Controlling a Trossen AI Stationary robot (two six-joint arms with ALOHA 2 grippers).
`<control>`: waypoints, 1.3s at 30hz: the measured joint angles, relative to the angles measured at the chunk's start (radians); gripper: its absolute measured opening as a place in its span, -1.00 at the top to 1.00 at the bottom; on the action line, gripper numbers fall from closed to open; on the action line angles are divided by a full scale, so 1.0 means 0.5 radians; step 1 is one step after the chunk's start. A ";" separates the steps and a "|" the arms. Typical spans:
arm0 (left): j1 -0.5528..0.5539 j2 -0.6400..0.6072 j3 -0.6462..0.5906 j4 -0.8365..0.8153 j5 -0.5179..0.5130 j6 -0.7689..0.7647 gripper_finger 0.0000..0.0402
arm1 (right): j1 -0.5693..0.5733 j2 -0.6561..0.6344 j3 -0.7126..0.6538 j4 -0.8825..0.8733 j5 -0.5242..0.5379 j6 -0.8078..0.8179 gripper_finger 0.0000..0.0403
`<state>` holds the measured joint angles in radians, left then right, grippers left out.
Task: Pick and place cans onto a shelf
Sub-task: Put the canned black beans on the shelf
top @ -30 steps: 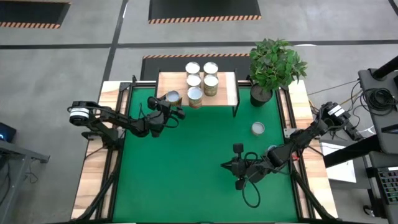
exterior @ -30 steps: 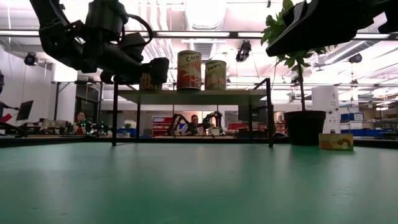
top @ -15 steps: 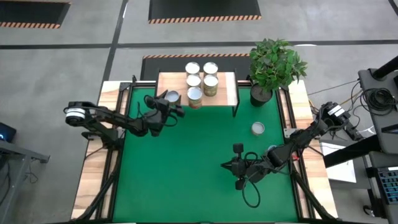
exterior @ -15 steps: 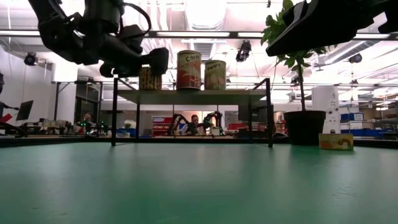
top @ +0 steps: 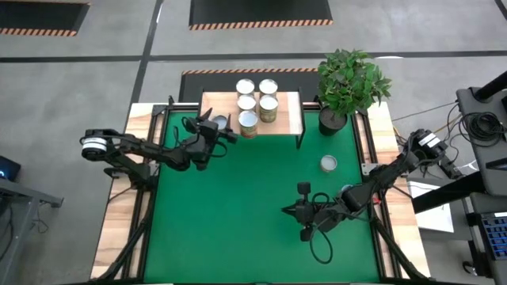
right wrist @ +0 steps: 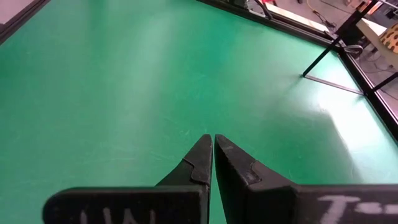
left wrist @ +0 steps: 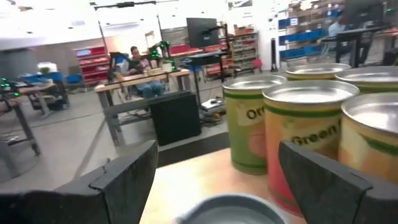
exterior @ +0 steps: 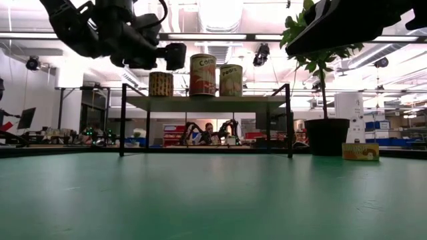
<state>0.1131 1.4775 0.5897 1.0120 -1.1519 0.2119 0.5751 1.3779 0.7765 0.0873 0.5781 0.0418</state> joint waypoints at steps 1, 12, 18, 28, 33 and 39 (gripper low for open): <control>0.000 -0.010 0.003 -0.002 -0.005 0.015 -0.57 | 0.000 -0.002 0.000 0.000 0.000 0.000 0.96; -0.112 -0.274 0.009 -0.054 0.021 0.090 -0.57 | 0.000 -0.004 0.000 0.000 0.000 0.035 0.96; -0.342 -0.543 0.141 -0.524 0.023 0.193 -0.57 | 0.000 -0.007 0.000 0.001 0.000 0.011 0.96; -0.282 -0.646 1.046 -3.145 0.815 -0.677 -0.39 | 0.000 -0.007 0.000 0.000 -0.002 -0.003 0.96; -0.240 -0.535 1.249 -3.828 1.150 -0.758 -0.02 | 0.000 -0.008 0.000 0.001 -0.002 -0.001 0.96; -0.232 -0.413 1.205 -3.934 1.216 -0.713 0.74 | 0.000 -0.008 0.000 0.000 -0.002 -0.003 0.96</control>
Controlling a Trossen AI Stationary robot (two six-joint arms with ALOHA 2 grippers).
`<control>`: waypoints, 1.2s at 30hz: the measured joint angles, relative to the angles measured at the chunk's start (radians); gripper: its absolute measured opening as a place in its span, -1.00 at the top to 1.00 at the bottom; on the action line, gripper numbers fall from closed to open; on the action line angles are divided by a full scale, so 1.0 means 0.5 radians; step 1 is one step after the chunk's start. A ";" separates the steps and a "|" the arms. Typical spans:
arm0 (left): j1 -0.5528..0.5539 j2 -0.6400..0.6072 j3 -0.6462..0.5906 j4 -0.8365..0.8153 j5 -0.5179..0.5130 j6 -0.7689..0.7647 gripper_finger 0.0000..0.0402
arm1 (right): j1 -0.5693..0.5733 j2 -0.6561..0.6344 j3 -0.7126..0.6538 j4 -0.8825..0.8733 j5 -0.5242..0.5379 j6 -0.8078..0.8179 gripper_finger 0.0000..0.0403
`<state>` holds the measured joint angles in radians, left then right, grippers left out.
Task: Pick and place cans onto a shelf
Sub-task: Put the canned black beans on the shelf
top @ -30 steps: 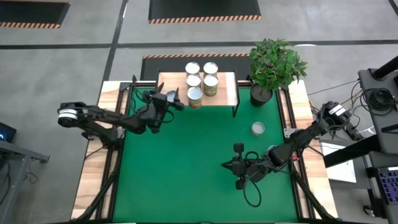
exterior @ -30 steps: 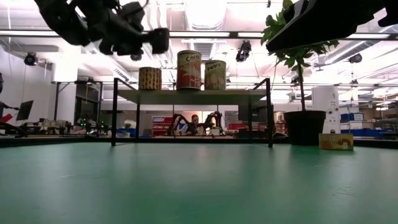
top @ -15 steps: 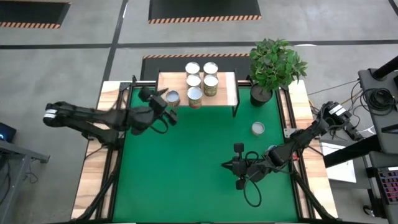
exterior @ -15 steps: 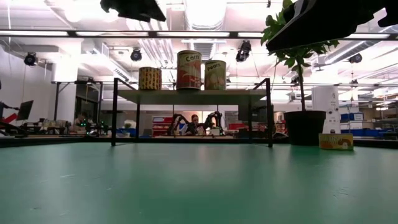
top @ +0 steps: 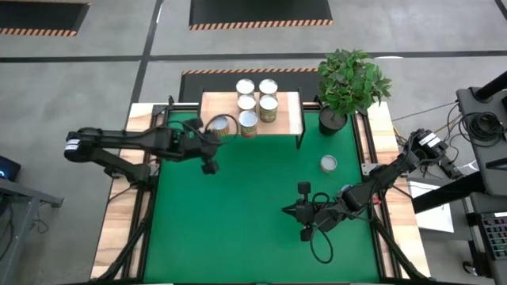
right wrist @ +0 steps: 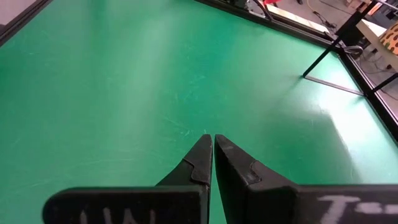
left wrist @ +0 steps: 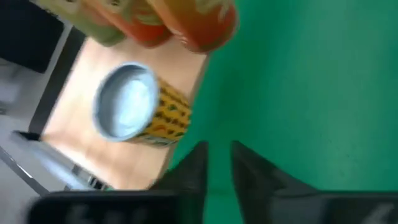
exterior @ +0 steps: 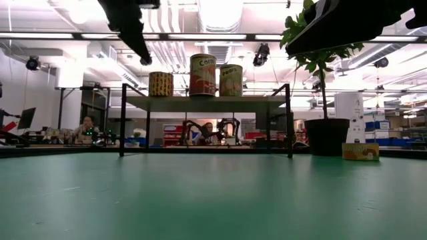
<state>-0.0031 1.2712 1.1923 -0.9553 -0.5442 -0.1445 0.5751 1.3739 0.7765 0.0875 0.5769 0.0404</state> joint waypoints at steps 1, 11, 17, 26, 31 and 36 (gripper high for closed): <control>0.010 0.025 -0.012 0.027 0.008 0.011 0.86 | 0.000 0.000 0.000 0.000 0.000 -0.008 0.96; 0.317 0.186 -0.100 0.266 0.008 0.167 0.94 | 0.000 0.000 0.000 -0.001 0.000 -0.037 0.96; 0.492 0.224 -0.098 0.263 0.006 0.218 0.99 | 0.000 0.001 0.000 -0.001 0.000 -0.029 0.96; 0.525 0.139 -0.079 0.252 0.011 0.368 1.00 | 0.000 0.001 0.000 -0.003 0.000 -0.015 0.96; 0.592 0.006 -0.018 0.312 0.214 0.562 1.00 | 0.000 0.001 0.000 -0.004 0.000 -0.015 0.96; 0.791 -0.040 -0.016 0.534 0.428 0.596 1.00 | 0.000 0.001 -0.001 -0.003 0.001 -0.016 0.96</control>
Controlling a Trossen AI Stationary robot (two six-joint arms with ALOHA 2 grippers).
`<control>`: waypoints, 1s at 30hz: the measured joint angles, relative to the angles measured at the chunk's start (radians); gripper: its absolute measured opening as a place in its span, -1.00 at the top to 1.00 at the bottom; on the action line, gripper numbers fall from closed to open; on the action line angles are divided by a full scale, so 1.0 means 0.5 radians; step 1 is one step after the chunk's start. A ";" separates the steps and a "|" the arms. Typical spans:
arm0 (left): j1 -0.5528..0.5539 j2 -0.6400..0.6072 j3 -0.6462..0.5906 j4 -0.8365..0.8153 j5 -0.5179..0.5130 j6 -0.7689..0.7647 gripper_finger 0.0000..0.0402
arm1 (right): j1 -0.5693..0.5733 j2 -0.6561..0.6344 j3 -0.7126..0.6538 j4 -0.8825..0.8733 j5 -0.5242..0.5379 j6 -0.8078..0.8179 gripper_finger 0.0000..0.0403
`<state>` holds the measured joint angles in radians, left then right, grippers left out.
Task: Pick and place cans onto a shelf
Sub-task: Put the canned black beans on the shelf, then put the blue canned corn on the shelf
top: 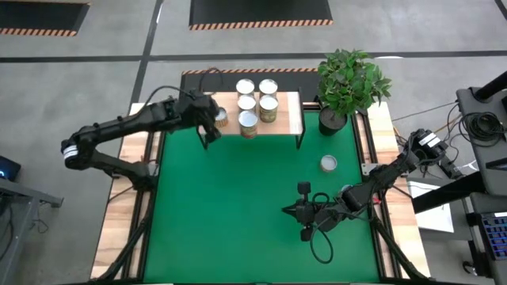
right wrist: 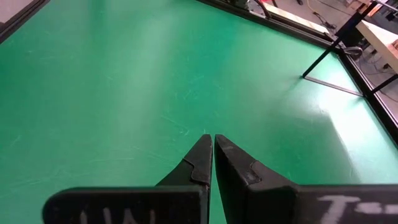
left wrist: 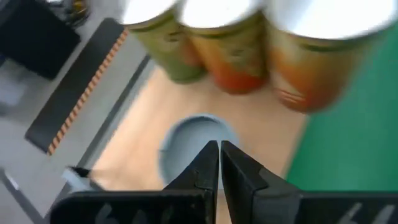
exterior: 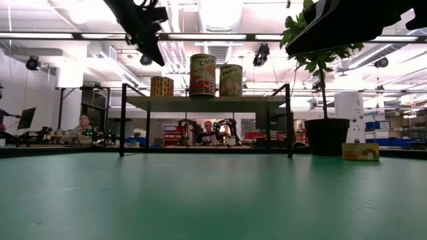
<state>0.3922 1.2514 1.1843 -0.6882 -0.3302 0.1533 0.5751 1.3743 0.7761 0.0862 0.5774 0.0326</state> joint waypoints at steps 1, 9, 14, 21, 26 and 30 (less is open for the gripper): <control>0.038 0.012 0.000 0.024 0.000 -0.010 1.00 | 0.000 0.000 0.000 0.000 0.000 0.000 0.96; 0.140 0.152 -0.005 0.053 0.106 -0.020 1.00 | 0.000 0.000 0.000 0.000 0.000 0.001 0.96; 0.181 0.211 -0.005 0.052 0.023 0.007 1.00 | 0.000 0.000 0.000 0.000 0.000 0.001 0.96; 0.266 0.279 -0.005 0.137 -0.078 0.058 1.00 | 0.001 0.001 0.000 0.000 0.000 0.001 0.96; 0.304 0.298 -0.005 0.205 -0.148 0.050 1.00 | 0.001 0.001 0.000 0.001 0.001 0.003 0.96; 0.303 0.253 -0.005 0.297 -0.268 0.044 1.00 | 0.000 0.001 0.000 0.000 0.001 0.004 0.96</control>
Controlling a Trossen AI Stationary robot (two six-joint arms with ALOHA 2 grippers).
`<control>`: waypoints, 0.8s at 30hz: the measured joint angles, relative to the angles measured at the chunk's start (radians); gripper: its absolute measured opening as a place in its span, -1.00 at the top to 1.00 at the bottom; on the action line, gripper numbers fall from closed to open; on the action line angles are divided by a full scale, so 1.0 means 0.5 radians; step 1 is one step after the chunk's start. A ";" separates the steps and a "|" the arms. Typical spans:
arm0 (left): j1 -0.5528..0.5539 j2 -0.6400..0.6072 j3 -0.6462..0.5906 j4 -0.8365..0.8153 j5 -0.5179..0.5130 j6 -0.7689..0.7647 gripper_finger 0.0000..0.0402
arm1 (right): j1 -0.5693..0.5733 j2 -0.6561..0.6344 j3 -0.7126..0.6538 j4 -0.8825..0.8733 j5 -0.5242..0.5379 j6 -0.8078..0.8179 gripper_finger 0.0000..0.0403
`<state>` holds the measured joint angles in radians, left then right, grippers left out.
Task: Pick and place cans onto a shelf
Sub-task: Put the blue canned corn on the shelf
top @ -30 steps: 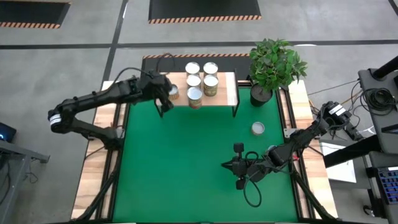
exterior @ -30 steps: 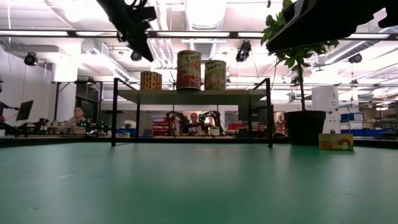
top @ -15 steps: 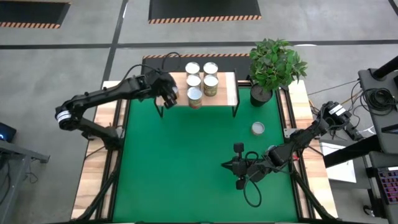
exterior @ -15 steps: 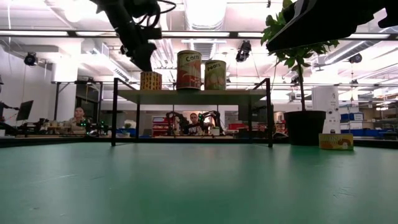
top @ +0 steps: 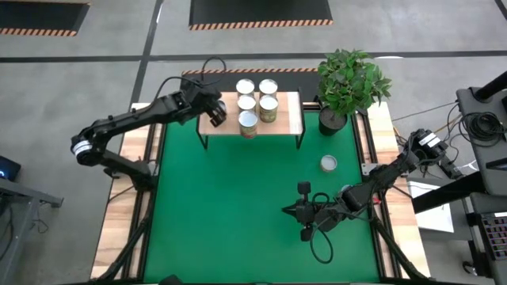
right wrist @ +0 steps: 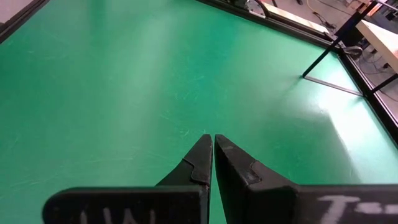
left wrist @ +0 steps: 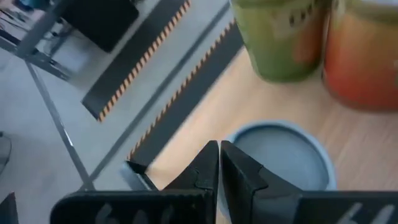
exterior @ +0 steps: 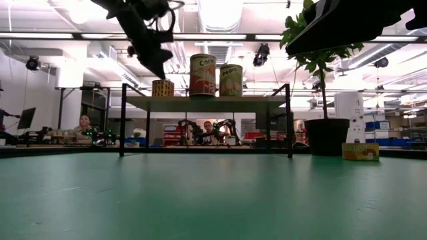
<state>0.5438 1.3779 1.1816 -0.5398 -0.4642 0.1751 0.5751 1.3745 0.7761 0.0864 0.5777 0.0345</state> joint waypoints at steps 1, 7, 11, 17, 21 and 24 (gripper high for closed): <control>-0.001 -0.022 0.000 0.016 -0.004 -0.006 1.00 | 0.000 -0.003 0.000 -0.001 0.000 0.000 0.96; -0.102 -0.188 -0.001 0.006 0.150 -0.200 1.00 | 0.001 -0.081 0.030 -0.116 -0.001 0.178 0.96; -0.316 -0.313 -0.046 0.083 0.377 -0.320 1.00 | -0.002 -0.189 0.092 -0.452 -0.001 0.554 0.96; -0.831 -0.475 -0.259 0.401 0.283 -0.368 1.00 | -0.067 -0.306 0.188 -1.185 -0.021 1.341 0.96; -1.158 -0.552 -0.437 0.685 0.074 -0.341 1.00 | -0.202 -0.326 0.236 -1.768 -0.110 1.820 0.96; -1.364 -0.607 -0.569 0.947 -0.130 -0.230 1.00 | -0.386 -0.327 0.243 -2.042 -0.213 1.993 0.96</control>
<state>-0.1380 1.0745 0.8971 -0.0663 -0.5293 0.0600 0.3823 1.2108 0.8976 -0.9345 0.4713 1.0311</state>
